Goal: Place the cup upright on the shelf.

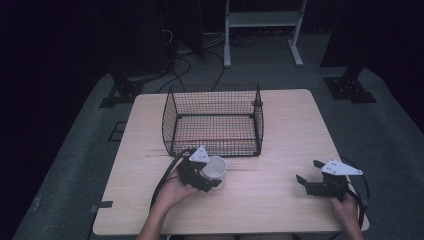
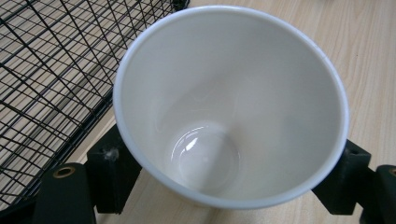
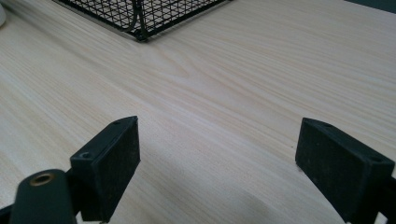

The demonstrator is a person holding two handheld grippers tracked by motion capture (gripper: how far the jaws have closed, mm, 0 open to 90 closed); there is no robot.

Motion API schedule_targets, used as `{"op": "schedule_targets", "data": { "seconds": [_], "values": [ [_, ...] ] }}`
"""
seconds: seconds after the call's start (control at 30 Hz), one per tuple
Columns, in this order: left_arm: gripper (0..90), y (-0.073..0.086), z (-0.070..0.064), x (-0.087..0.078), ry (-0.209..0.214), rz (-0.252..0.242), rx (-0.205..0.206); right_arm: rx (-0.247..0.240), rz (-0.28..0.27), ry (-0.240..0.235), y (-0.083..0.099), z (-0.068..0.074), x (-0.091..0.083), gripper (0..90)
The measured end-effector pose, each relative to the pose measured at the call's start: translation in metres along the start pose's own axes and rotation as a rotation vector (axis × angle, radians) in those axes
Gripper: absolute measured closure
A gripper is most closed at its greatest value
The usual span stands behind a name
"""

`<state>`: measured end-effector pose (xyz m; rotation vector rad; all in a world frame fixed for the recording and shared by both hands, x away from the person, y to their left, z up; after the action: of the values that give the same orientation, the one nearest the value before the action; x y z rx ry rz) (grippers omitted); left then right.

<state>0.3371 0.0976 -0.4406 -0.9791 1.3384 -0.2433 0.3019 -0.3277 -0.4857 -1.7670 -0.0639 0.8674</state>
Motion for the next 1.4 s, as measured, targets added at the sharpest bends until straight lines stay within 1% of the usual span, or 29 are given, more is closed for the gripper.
{"op": "schedule_targets", "data": {
  "seconds": [0.1, 0.2, 0.3, 0.4, 0.53, 0.7, 0.83, 1.13, 1.4],
  "values": [
    [21.2, 0.000, 0.000, 0.000, -0.009, 0.001, 0.006, 0.000, 0.000, 0.000, 0.000, 0.000, 0.000, 13.1],
    [21.2, -0.002, -0.002, -0.002, -0.004, 0.002, 0.008, 0.001, 0.000, 0.000, 0.000, 0.000, 0.000, 13.1],
    [21.2, -0.007, -0.004, -0.006, -0.009, -0.002, 0.027, 0.001, 0.000, 0.001, 0.000, 0.000, 0.000, 13.1],
    [21.2, -0.012, -0.004, -0.011, -0.007, -0.014, 0.034, 0.001, 0.000, 0.002, 0.000, 0.000, 0.000, 13.1],
    [21.2, -0.017, -0.001, -0.017, 0.003, -0.026, 0.026, 0.001, 0.000, 0.002, 0.000, 0.000, 0.000, 13.1],
    [21.2, -0.021, 0.000, -0.024, -0.003, -0.015, 0.040, 0.001, -0.001, 0.002, 0.000, 0.000, 0.000, 13.1],
    [21.2, -0.025, 0.001, -0.028, 0.002, -0.008, 0.049, 0.003, 0.000, 0.004, 0.000, 0.000, 0.000, 13.1],
    [21.3, -0.037, 0.007, -0.041, 0.002, -0.019, 0.063, 0.002, -0.002, 0.006, 0.000, 0.000, 0.000, 13.1],
    [21.3, -0.045, 0.010, -0.046, 0.004, -0.023, 0.068, -0.001, -0.001, 0.006, 0.000, 0.000, 0.000, 13.1]
  ]
}}
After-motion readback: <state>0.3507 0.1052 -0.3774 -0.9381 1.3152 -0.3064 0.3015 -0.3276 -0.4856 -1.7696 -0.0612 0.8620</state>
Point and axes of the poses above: each handheld gripper's, and its own axes: x roughly forward along the jaws, y roughly out of its underside, z roughly to its left, the point moved 1 cm from there along x, roughly forward along the jaws, and after that the axes turned 3 degrees about -x, right-handed, at the moved point
